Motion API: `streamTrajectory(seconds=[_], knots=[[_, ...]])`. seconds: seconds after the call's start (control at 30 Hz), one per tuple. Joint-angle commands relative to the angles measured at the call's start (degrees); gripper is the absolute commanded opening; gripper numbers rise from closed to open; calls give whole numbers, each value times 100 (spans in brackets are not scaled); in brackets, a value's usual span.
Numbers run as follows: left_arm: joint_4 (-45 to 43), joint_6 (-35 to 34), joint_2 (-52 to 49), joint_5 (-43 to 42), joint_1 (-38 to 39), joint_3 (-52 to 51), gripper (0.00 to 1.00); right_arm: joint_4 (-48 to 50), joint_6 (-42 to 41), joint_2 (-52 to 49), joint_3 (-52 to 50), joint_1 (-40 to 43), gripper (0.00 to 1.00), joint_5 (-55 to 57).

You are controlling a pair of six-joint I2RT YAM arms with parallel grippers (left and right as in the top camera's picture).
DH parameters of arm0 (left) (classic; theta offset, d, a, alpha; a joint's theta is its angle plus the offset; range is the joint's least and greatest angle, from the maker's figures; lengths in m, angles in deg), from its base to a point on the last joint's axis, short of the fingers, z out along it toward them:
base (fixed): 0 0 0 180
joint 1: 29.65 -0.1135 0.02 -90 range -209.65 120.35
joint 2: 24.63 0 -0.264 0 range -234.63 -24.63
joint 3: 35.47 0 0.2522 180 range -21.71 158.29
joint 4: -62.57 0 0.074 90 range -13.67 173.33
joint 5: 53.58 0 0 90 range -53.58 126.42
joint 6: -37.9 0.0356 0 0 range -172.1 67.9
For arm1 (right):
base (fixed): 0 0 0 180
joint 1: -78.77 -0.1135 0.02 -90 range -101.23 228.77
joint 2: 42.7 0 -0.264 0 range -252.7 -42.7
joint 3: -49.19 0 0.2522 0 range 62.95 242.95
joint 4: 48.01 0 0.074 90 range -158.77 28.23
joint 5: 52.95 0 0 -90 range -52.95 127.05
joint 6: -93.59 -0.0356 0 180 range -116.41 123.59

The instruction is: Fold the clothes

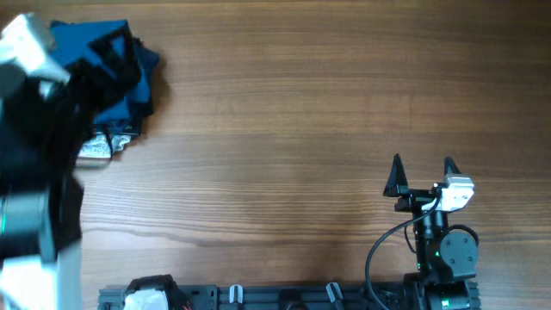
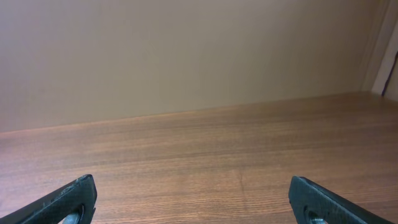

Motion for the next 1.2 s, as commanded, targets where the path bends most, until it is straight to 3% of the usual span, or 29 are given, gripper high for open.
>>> streamTrajectory(seconds=[0.0,0.1,0.3,0.43,0.63,1.03,1.17], knots=[[13,9,984,420,391,-356,100,-2,74,61,-61,2,100,-96],[-208,7,2474,424,728,-1816,100,-2,74,61,-61,2,100,-96],[-1829,4,5132,461,774,-5515,100,-2,76,61,-61,2,100,-96],[-2732,9,5488,643,774,-6618,100,-2,76,61,-61,2,100,-96],[-3840,9,5536,1458,772,-7681,100,-2,74,61,-61,2,100,-96],[-3847,33,5998,1941,752,-8461,100,-2,74,61,-61,2,100,-96],[-3812,857,5998,1906,752,-8470,100,-2,74,61,-61,2,100,-96]])
